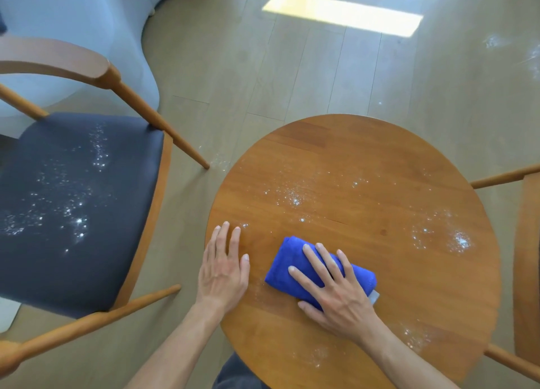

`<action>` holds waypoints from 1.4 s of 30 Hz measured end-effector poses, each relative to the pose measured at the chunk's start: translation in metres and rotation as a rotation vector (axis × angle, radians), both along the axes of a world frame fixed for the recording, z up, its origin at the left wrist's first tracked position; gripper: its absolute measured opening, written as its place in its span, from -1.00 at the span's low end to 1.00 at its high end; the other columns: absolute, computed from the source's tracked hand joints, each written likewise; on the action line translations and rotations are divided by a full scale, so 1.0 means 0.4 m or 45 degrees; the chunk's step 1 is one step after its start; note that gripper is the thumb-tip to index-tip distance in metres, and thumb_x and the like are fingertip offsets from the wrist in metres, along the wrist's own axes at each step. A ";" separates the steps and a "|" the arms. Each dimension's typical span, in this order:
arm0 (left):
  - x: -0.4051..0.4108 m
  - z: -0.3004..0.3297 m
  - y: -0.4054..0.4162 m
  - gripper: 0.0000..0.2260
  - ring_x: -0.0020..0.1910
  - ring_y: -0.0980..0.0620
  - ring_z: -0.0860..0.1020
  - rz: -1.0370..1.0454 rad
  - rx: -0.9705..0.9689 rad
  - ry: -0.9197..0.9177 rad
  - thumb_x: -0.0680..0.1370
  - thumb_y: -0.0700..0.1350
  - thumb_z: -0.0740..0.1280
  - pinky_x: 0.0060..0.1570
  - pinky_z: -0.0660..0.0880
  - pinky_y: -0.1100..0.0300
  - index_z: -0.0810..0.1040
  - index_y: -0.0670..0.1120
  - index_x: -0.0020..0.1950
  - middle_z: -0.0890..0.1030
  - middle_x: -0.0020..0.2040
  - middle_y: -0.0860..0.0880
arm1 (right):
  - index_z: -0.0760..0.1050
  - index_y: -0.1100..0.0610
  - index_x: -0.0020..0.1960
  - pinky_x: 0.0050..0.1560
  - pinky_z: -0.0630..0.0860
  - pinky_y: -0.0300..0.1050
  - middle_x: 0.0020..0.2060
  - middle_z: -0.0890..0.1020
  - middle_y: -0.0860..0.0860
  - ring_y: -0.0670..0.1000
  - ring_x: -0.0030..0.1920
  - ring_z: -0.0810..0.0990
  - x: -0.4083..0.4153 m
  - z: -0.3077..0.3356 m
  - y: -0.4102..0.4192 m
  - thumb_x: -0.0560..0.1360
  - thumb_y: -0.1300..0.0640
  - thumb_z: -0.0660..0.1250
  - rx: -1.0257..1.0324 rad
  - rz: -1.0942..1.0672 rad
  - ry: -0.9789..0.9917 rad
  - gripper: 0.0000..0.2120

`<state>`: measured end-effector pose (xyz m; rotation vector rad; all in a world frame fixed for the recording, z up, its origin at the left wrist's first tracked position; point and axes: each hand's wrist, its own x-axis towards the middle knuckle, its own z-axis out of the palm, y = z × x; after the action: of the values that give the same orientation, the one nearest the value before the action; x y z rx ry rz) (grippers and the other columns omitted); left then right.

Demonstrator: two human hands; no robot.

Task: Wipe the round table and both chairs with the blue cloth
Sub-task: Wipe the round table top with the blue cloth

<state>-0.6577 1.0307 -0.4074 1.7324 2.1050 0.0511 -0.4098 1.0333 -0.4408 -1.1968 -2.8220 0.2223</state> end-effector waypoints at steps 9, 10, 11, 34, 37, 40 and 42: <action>0.001 -0.036 -0.006 -0.49 0.45 -0.21 0.29 0.036 0.062 -0.051 0.52 -0.05 0.05 0.34 0.35 -0.16 0.38 -0.22 0.42 0.34 0.45 -0.21 | 0.42 -0.08 0.40 0.29 0.39 0.25 0.47 0.33 0.12 0.19 0.44 0.35 -0.087 -0.029 0.190 0.53 -0.13 0.27 0.083 0.018 0.099 -0.54; 0.002 -0.037 -0.005 -0.49 0.44 -0.21 0.29 0.038 0.062 -0.047 0.52 -0.04 0.05 0.34 0.35 -0.16 0.38 -0.22 0.42 0.35 0.44 -0.22 | 0.43 -0.06 0.40 0.28 0.39 0.24 0.46 0.33 0.13 0.20 0.43 0.36 -0.093 -0.032 0.228 0.52 -0.12 0.27 0.103 -0.070 0.112 -0.54; 0.004 -0.037 -0.005 -0.48 0.44 -0.22 0.30 0.036 0.058 -0.042 0.51 -0.04 0.05 0.34 0.34 -0.16 0.38 -0.22 0.42 0.35 0.44 -0.22 | 0.44 -0.04 0.39 0.28 0.39 0.23 0.46 0.34 0.15 0.21 0.42 0.37 -0.098 -0.034 0.273 0.52 -0.11 0.27 0.133 -0.172 0.102 -0.54; 0.001 -0.032 -0.004 -0.44 0.44 -0.23 0.30 -0.017 -0.009 0.035 0.48 -0.02 0.02 0.28 0.38 -0.18 0.38 -0.23 0.41 0.34 0.44 -0.23 | 0.49 -0.12 0.33 0.24 0.49 0.14 0.41 0.42 0.07 0.12 0.42 0.38 0.058 -0.023 -0.033 0.54 -0.13 0.26 0.030 0.261 0.074 -0.62; 0.001 -0.040 -0.004 -0.44 0.46 -0.22 0.27 -0.028 -0.020 0.050 0.49 0.00 0.00 0.31 0.35 -0.18 0.36 -0.21 0.43 0.32 0.46 -0.22 | 0.53 0.00 0.32 0.19 0.48 0.20 0.40 0.41 0.17 0.20 0.39 0.41 0.122 -0.028 0.085 0.53 -0.08 0.29 0.125 -0.171 0.077 -0.60; 0.006 -0.043 -0.005 -0.44 0.45 -0.22 0.27 -0.022 -0.029 0.053 0.49 0.00 -0.01 0.28 0.38 -0.20 0.36 -0.20 0.43 0.31 0.46 -0.23 | 0.50 0.11 0.35 0.18 0.47 0.21 0.39 0.40 0.25 0.27 0.36 0.43 0.194 -0.027 0.220 0.52 -0.03 0.31 0.228 -0.686 -0.002 -0.56; 0.008 -0.048 -0.005 -0.44 0.44 -0.23 0.28 -0.010 -0.041 0.054 0.49 0.00 0.00 0.25 0.39 -0.21 0.37 -0.19 0.43 0.31 0.46 -0.23 | 0.40 0.12 0.43 0.21 0.43 0.23 0.44 0.32 0.26 0.28 0.40 0.36 0.191 -0.024 0.319 0.55 -0.02 0.29 0.179 -1.106 -0.020 -0.51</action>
<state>-0.6544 1.0288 -0.4267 1.7374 2.1170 -0.0220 -0.3334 1.1611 -0.4505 -2.2009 -2.0084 -0.0434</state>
